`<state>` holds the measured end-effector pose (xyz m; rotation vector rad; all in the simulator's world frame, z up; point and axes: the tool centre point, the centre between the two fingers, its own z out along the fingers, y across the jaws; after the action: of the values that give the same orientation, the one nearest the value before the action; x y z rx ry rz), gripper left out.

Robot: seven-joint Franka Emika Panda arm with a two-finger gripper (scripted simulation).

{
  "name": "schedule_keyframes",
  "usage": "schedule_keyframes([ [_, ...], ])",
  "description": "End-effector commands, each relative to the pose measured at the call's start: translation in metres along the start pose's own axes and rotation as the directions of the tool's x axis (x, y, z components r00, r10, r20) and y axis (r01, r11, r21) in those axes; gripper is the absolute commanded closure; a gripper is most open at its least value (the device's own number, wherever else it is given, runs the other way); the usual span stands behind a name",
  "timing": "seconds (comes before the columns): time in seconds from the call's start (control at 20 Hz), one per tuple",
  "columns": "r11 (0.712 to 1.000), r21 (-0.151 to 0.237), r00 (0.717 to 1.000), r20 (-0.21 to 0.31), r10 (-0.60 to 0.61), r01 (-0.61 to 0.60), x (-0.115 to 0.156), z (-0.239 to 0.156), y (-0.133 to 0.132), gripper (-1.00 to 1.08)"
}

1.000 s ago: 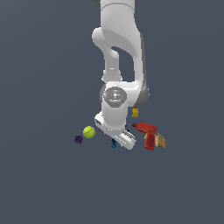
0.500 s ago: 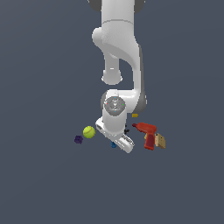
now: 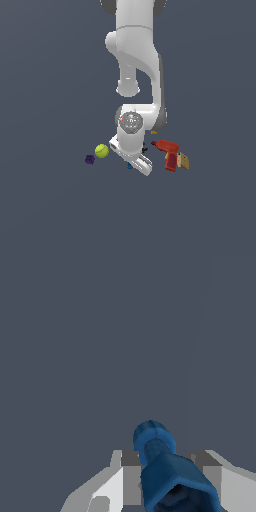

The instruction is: Pick up a designated object from a clutter of objects.

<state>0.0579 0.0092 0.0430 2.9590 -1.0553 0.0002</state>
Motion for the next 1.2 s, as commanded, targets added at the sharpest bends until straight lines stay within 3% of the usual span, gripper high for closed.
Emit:
schedule_keyframes([
  [0.0, 1.0, 0.0, 1.0, 0.0, 0.0, 0.0, 0.0, 0.0, 0.0, 1.08],
  [0.6, 1.0, 0.0, 1.0, 0.0, 0.0, 0.0, 0.004, -0.019, 0.013, 1.08],
  [1.15, 1.0, 0.002, 1.0, 0.002, 0.001, -0.001, 0.023, -0.1, 0.066, 1.08],
])
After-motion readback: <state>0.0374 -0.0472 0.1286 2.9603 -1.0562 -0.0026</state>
